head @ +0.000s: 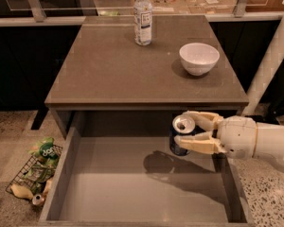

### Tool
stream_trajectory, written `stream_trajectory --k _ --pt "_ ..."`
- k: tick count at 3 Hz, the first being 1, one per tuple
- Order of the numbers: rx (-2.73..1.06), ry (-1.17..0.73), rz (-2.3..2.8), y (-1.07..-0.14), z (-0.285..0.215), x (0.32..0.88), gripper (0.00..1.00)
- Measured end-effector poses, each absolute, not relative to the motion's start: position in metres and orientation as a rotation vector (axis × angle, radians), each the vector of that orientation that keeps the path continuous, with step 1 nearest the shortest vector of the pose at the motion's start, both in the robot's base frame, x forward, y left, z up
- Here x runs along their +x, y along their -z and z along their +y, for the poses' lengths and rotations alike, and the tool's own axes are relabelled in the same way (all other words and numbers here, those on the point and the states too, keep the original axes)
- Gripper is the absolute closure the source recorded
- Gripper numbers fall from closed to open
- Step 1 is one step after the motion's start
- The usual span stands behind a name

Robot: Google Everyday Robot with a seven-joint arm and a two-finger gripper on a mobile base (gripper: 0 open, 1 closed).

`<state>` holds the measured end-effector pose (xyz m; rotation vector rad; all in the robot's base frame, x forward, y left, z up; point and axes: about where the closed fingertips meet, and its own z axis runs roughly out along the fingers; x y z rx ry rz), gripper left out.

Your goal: Pick pepsi can from top drawer and place on counter

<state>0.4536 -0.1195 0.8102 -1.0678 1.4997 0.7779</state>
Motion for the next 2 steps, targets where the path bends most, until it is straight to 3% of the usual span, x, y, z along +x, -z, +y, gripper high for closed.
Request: stream_trajectory --k 2 --pt "-1.172 -0.868 1.486 -0.885 -0.082 0.425 1.0"
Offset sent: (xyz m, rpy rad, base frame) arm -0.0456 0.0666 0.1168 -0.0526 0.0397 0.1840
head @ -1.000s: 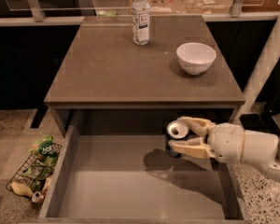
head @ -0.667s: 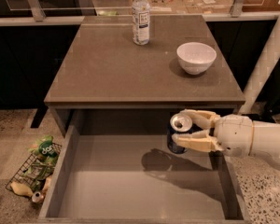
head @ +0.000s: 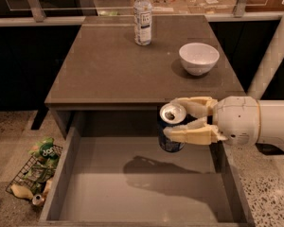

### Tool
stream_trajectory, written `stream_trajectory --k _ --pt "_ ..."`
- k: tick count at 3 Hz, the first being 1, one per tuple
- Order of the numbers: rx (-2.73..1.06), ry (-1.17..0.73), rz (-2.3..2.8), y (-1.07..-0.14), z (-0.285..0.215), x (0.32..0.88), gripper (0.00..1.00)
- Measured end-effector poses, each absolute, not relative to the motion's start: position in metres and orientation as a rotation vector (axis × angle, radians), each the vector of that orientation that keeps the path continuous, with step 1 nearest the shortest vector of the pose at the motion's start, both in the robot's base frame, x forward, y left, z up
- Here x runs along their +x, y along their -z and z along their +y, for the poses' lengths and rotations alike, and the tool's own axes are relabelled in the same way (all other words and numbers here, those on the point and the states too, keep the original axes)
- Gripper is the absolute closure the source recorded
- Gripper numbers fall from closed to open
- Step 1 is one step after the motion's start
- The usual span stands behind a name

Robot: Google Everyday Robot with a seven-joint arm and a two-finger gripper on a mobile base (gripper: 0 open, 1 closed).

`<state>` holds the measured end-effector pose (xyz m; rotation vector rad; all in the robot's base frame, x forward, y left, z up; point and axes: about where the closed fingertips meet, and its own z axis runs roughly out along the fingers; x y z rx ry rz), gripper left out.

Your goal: Pick pepsi can from top drawer and place on counter

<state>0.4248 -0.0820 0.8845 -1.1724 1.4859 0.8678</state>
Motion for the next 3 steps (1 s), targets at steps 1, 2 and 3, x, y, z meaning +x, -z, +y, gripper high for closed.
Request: stream_trajectory --k 1,2,3 --pt "-1.229 -0.847 1.472 -0.911 -0.052 0.421 1.0" --pt "-1.234 -0.823 1.468 -0.938 -0.017 0.443 1.0" --pt "-1.198 -0.851 1.467 -0.962 0.049 0.5 1.0"
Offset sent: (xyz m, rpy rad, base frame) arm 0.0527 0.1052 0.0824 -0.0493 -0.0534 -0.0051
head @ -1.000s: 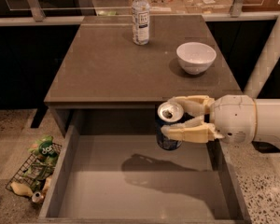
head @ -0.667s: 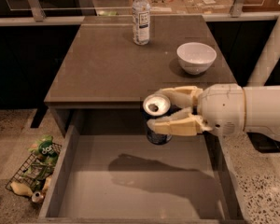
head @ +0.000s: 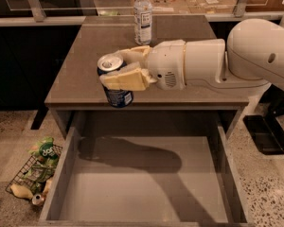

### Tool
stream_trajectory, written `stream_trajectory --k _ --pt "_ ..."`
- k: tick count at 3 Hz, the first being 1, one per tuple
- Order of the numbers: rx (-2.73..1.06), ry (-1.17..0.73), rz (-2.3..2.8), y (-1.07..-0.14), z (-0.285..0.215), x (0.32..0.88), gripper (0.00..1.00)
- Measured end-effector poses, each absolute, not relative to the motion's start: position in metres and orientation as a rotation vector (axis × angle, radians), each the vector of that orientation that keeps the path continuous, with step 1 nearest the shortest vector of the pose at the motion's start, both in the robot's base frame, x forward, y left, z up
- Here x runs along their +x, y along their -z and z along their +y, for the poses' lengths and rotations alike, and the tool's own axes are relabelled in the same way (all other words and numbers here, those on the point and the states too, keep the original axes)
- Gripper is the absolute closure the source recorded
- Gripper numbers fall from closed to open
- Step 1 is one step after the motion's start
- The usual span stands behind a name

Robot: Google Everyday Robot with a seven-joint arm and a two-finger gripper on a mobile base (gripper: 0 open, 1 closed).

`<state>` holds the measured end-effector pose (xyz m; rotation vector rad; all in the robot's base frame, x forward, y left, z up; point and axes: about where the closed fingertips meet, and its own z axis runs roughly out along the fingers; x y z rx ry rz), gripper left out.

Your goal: Pick pepsi can from top drawer and place on counter

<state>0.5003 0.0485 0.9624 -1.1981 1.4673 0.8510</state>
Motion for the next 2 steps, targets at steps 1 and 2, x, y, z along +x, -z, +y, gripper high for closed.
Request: stream_trajectory --k 1,2 --pt "-1.198 -0.851 1.467 -0.962 0.049 0.5 1.0" --pt "-1.163 -0.873 1.472 -0.959 0.045 0.518 1.0"
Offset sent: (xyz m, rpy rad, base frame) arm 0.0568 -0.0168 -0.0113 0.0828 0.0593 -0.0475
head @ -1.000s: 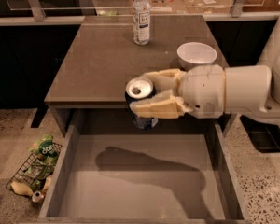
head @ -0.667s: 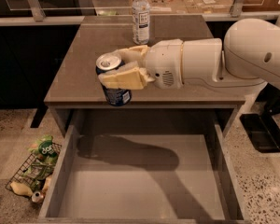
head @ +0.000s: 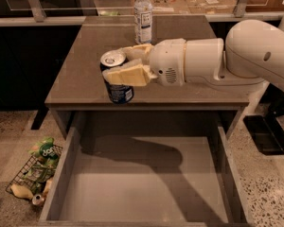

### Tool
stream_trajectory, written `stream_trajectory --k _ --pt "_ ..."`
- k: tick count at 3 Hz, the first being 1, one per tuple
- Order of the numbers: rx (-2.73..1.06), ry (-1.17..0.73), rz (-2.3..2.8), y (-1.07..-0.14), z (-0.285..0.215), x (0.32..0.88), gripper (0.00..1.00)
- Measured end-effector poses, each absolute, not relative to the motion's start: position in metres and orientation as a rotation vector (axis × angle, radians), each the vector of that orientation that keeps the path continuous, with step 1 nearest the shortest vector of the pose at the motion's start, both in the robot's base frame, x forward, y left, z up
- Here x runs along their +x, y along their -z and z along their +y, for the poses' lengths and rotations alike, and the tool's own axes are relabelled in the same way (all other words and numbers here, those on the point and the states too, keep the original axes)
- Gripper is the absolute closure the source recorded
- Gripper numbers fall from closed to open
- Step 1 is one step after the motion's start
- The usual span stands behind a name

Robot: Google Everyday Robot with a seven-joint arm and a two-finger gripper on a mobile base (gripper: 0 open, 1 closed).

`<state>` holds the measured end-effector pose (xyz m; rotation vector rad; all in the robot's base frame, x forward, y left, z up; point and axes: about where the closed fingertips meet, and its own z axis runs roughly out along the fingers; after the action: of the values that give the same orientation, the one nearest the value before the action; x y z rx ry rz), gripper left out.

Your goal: Pick pepsi can from top drawer and place on counter

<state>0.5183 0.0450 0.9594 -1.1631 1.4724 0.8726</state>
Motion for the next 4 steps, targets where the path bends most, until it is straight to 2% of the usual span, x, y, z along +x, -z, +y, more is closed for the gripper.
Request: stream_trajectory --k 2,4 --pt "-1.098 -0.933 1.506 -0.951 0.034 0.616 1.0" --pt "-1.111 -0.925 1.518 -0.937 0.065 0.679 1.0"
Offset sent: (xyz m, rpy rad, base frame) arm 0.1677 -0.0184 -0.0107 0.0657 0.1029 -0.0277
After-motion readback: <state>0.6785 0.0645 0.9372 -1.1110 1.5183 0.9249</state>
